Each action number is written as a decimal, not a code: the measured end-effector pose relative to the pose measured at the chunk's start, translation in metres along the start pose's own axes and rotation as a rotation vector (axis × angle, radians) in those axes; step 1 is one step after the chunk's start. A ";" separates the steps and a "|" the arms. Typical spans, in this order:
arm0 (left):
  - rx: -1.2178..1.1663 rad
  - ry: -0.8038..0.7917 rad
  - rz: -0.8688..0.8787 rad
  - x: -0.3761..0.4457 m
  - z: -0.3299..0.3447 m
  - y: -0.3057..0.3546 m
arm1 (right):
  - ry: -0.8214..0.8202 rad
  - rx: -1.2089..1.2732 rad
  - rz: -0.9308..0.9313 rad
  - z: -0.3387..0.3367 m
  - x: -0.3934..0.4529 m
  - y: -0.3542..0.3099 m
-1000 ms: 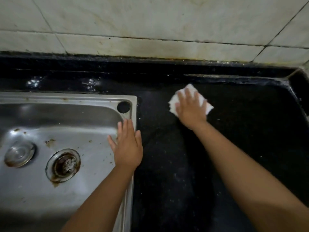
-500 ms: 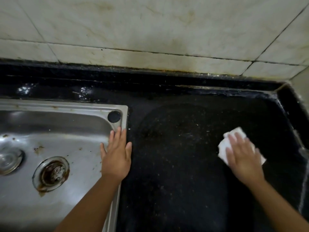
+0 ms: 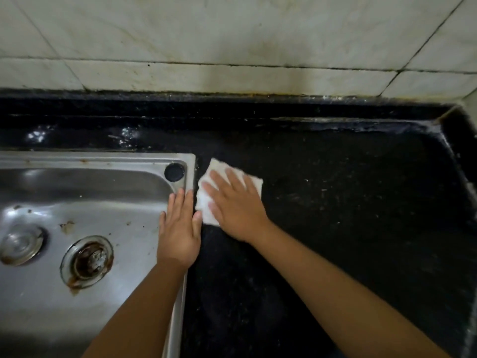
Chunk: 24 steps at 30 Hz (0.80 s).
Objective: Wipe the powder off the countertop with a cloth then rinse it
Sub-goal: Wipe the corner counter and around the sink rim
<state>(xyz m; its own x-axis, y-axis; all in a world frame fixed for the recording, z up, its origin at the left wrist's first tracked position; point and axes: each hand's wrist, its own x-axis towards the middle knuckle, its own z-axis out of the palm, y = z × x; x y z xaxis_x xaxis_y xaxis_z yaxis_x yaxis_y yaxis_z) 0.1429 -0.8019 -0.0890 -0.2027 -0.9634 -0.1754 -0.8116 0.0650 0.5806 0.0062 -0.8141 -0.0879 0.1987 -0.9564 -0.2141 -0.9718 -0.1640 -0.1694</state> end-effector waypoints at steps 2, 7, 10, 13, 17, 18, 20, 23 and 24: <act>0.021 0.020 0.019 0.002 0.000 0.001 | 0.043 -0.028 0.020 0.012 -0.050 0.023; 0.061 0.023 0.019 0.003 0.003 0.003 | 0.100 -0.026 0.449 -0.005 -0.111 0.138; 0.121 0.027 0.009 0.002 0.003 0.004 | 0.097 0.130 0.750 -0.027 -0.062 0.162; 0.187 0.022 -0.015 0.001 0.002 0.005 | 0.070 0.122 0.658 -0.031 -0.004 0.123; 0.225 0.015 -0.026 0.000 0.002 0.005 | 0.075 0.000 0.308 -0.002 -0.001 0.038; 0.226 0.012 -0.024 0.000 0.002 0.004 | 0.104 -0.047 0.218 0.006 -0.019 0.025; 0.226 0.013 -0.020 0.001 0.002 0.003 | 0.135 -0.042 0.096 0.020 -0.068 0.021; 0.239 0.030 -0.006 0.002 0.005 0.001 | 0.038 -0.055 0.099 0.025 -0.140 0.072; 0.248 0.032 -0.003 0.001 0.006 0.000 | 0.035 -0.060 0.177 0.019 -0.149 0.098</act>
<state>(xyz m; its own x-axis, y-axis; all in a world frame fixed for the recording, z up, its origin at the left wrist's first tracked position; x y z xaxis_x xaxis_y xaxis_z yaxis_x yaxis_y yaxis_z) 0.1394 -0.8012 -0.0935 -0.1855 -0.9712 -0.1496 -0.9227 0.1198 0.3665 -0.1162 -0.6831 -0.0908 0.0202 -0.9791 -0.2021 -0.9973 -0.0053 -0.0739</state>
